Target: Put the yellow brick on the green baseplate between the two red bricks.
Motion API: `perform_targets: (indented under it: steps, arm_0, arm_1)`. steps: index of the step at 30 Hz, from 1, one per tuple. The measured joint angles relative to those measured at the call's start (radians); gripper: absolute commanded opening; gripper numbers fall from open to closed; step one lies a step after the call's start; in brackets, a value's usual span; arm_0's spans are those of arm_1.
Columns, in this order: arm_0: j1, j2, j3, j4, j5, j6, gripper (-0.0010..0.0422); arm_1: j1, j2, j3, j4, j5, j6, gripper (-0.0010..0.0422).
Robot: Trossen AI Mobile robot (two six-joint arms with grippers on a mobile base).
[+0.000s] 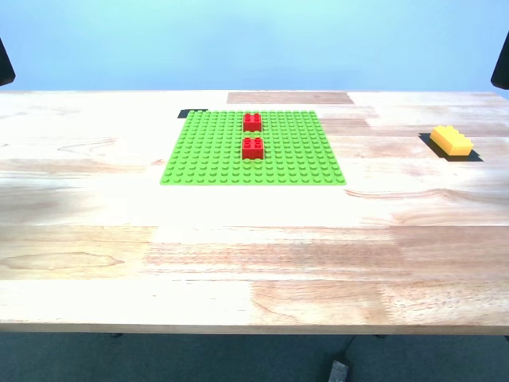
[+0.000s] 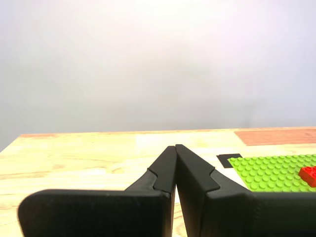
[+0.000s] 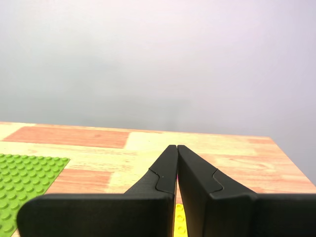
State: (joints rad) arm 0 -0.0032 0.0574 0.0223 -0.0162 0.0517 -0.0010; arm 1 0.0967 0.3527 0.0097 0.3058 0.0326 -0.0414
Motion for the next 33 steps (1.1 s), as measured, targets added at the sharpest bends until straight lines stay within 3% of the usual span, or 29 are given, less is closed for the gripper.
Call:
perform_targets:
  steps: [17, 24, 28, 33]
  arm_0:
    - [0.0, 0.0, 0.0, 0.003, 0.002, -0.002, 0.0]
    - [0.0, 0.002, 0.016, 0.147, 0.141, -0.003, 0.0]
    - [0.0, 0.048, 0.161, -0.019, 0.15, 0.015, 0.0]
    - [0.0, 0.181, 0.396, -0.187, 0.259, 0.059, 0.0]
  arm_1:
    - [0.0, 0.0, 0.0, 0.006, 0.0, 0.003, 0.0]
    - [0.0, -0.001, 0.007, 0.085, -0.028, 0.059, 0.0]
    - [0.0, 0.019, 0.15, -0.09, -0.069, 0.066, 0.0]
    - [0.0, 0.127, 0.407, -0.386, -0.053, 0.092, 0.0]
